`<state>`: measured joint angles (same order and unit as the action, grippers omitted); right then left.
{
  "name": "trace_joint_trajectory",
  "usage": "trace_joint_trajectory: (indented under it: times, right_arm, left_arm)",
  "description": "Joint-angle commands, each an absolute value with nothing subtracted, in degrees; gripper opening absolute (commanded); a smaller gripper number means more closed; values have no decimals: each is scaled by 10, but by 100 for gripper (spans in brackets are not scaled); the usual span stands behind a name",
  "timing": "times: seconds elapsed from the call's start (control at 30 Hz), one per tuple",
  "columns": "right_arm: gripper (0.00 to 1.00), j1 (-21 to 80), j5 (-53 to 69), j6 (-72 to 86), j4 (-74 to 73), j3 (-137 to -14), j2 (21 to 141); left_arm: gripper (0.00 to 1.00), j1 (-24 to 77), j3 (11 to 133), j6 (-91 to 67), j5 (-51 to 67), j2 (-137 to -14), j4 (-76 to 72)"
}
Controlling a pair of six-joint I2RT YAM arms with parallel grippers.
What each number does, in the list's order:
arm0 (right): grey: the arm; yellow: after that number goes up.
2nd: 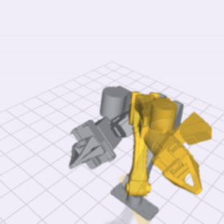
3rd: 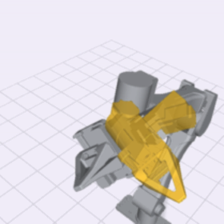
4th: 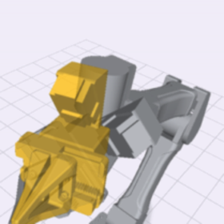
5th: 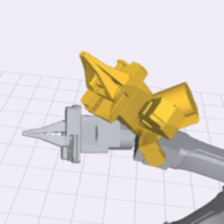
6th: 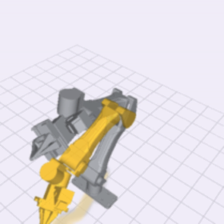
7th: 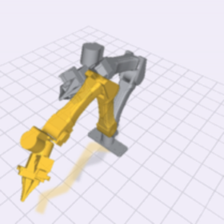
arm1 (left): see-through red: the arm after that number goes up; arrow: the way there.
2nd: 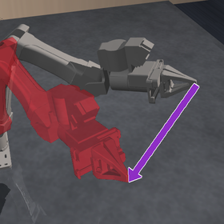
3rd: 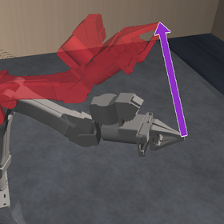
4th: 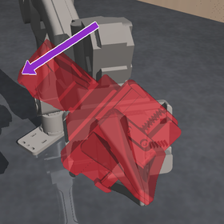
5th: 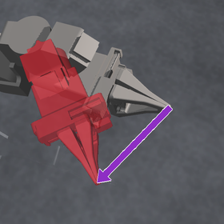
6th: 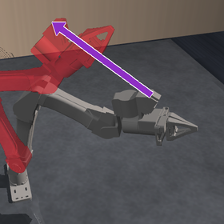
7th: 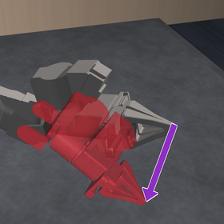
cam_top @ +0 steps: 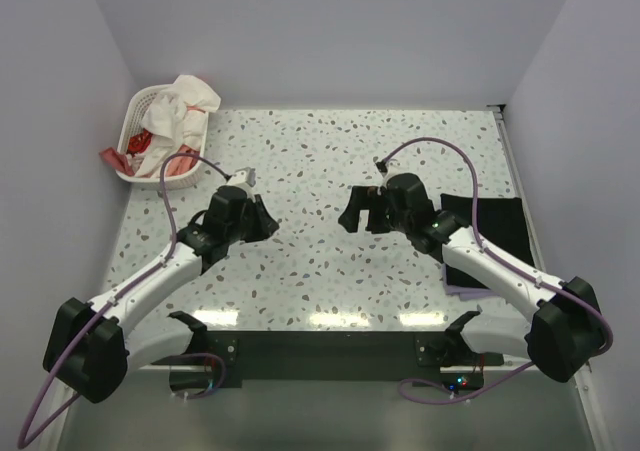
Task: Fold and stack the t-shirts
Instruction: Grab the tshirt from the pile
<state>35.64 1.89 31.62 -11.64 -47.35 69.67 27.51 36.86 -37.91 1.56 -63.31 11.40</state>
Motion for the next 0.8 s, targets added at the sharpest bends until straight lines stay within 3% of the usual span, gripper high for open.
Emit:
trace_joint_trajectory:
  times: [0.0, 0.4, 0.53, 0.57, 0.77]
  right_arm:
    - [99, 358, 40, 291, -119, -490, 684]
    - [99, 356, 21, 246, -201, -518, 669]
    - [99, 357, 33, 249, -200, -506, 643]
    - [99, 357, 55, 248, -186, -498, 633]
    - [99, 357, 89, 253, -175, -501, 640]
  left_arm:
    - [25, 272, 395, -378, 3, -621, 117]
    - [33, 254, 502, -359, -54, -670, 163]
    - [34, 145, 585, -343, -37, -725, 193]
    - [41, 67, 651, -331, -49, -761, 199]
    - [50, -31, 750, -322, -81, -845, 200]
